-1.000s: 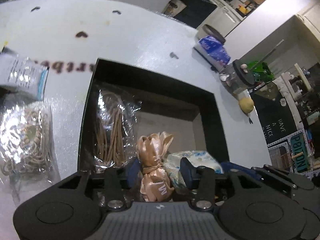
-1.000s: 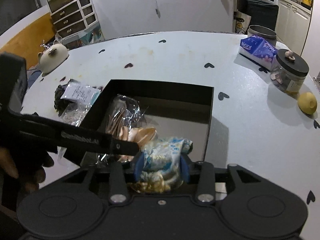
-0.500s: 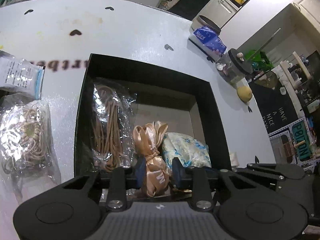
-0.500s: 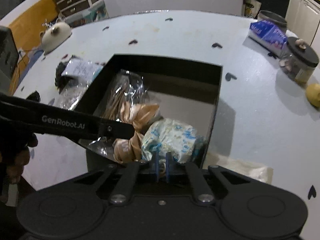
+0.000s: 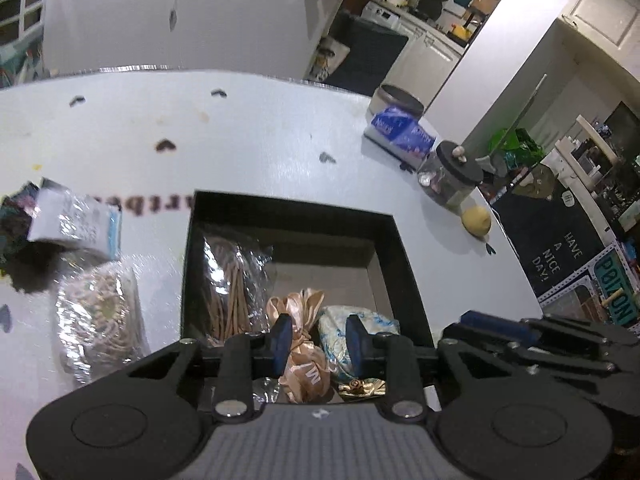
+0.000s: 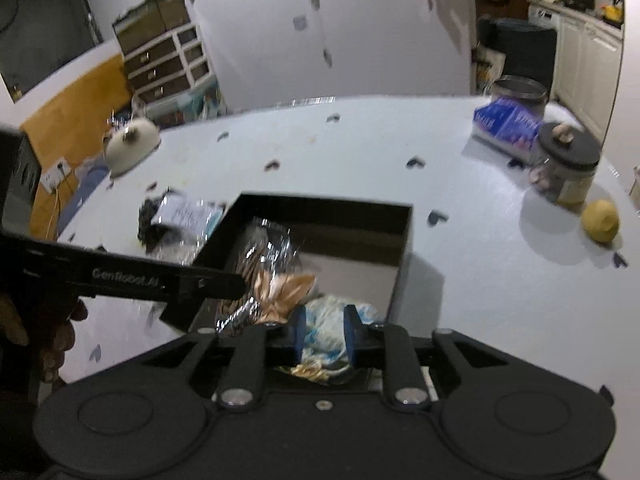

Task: Organize soft objects
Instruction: 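Open both tools to release the items and lift away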

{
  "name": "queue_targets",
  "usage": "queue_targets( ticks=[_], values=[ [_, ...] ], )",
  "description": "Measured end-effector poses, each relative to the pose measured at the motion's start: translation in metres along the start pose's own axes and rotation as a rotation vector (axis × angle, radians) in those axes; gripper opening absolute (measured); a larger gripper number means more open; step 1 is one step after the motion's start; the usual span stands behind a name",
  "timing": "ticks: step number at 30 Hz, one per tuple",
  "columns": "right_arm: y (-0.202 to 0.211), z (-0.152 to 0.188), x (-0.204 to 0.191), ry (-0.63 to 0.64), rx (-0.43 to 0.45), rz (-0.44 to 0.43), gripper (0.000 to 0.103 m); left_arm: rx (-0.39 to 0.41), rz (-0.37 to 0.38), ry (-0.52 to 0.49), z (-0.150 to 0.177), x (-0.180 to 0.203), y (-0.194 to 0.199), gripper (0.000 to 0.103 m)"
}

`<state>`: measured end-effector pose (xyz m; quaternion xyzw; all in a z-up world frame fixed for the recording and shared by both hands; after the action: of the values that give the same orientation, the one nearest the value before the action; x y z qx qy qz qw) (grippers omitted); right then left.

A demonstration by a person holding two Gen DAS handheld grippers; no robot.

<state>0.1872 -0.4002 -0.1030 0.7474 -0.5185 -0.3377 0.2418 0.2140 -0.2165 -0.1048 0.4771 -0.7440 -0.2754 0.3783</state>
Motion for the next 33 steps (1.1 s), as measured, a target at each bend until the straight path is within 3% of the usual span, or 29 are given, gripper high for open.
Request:
queue_targets(
  ticks=[7,10,12,20,27,33],
  values=[
    [0.026,0.000,0.006,0.000,0.100,0.027,0.049,0.065,-0.043,-0.003,0.003,0.004,0.022,0.048],
    [0.035,0.002,0.008,-0.002,0.137,0.043,0.066,0.094,-0.064,-0.001,0.006,0.004,0.031,0.060],
    [0.040,0.004,0.009,-0.003,0.155,0.054,0.075,0.120,-0.079,0.001,0.007,0.004,0.038,0.076],
    [0.053,0.009,0.013,-0.027,0.219,0.102,0.088,0.208,-0.156,-0.030,0.013,0.002,0.061,0.103],
    [0.059,0.014,0.012,-0.022,0.273,0.138,0.103,0.265,-0.177,-0.053,0.023,-0.001,0.070,0.103],
    [0.061,0.015,0.006,-0.003,0.310,0.160,0.103,0.317,-0.175,-0.057,0.027,-0.006,0.078,0.103]
  ],
)
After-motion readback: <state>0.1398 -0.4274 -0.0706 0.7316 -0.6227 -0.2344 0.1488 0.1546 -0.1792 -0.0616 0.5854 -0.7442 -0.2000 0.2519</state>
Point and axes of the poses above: each gripper's, at about its wrist camera, not at the fingertips, and y roughly against the way its jaws point, x to its right, z to its underside, the point moved 3 cm from there along -y, roughly the way its jaws point, and after that the axes turned 2 degrees about -y, right-handed, at the moved point
